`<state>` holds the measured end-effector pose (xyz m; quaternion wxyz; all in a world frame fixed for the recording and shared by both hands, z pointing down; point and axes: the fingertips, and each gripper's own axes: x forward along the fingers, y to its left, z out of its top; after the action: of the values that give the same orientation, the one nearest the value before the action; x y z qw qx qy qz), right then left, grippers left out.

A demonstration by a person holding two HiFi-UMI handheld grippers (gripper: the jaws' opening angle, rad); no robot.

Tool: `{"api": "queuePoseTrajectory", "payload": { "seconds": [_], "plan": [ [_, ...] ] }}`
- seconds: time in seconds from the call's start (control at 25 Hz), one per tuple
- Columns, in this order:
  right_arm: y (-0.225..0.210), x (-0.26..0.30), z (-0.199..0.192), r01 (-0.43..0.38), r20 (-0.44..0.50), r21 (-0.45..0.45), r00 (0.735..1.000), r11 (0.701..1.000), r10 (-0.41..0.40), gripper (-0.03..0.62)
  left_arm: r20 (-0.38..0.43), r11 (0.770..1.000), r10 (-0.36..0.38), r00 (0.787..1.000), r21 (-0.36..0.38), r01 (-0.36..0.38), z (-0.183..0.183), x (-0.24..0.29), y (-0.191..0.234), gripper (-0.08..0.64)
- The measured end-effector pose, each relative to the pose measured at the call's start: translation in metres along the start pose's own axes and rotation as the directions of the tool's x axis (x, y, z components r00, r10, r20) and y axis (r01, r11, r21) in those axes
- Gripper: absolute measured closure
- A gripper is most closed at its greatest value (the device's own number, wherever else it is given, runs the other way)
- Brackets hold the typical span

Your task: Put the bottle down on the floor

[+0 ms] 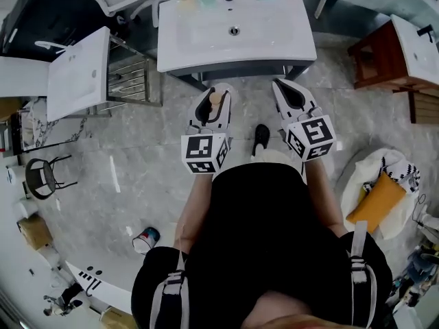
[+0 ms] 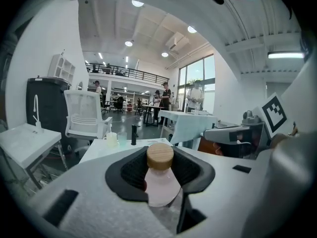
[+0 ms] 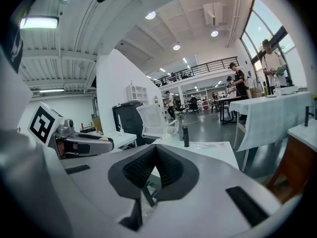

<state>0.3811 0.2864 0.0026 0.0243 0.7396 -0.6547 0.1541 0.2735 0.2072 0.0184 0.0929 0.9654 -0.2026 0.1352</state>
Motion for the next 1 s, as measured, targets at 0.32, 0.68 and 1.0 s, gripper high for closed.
{"api": "queuePoseTrajectory", "payload": {
  "seconds": [0.32, 0.68, 1.0],
  "plan": [
    [-0.028, 0.022, -0.006, -0.058, -0.032, 0.017, 0.998, 0.998, 0.059, 0.588, -0.033, 0.999, 0.035, 0.999, -0.01, -0.035, -0.002, 0.029, -0.005, 0.413],
    [-0.031, 0.032, -0.002, -0.057, -0.02, 0.019, 0.998, 0.998, 0.057, 0.588, -0.028, 1.0, 0.004, 1.0, 0.008, -0.004, 0.003, 0.053, -0.008, 0.413],
    [-0.03, 0.04, 0.002, -0.068, -0.033, 0.022, 0.997, 0.997, 0.069, 0.588, -0.025, 1.0, -0.015, 1.0, 0.003, 0.015, 0.011, 0.069, -0.008, 0.414]
  ]
}}
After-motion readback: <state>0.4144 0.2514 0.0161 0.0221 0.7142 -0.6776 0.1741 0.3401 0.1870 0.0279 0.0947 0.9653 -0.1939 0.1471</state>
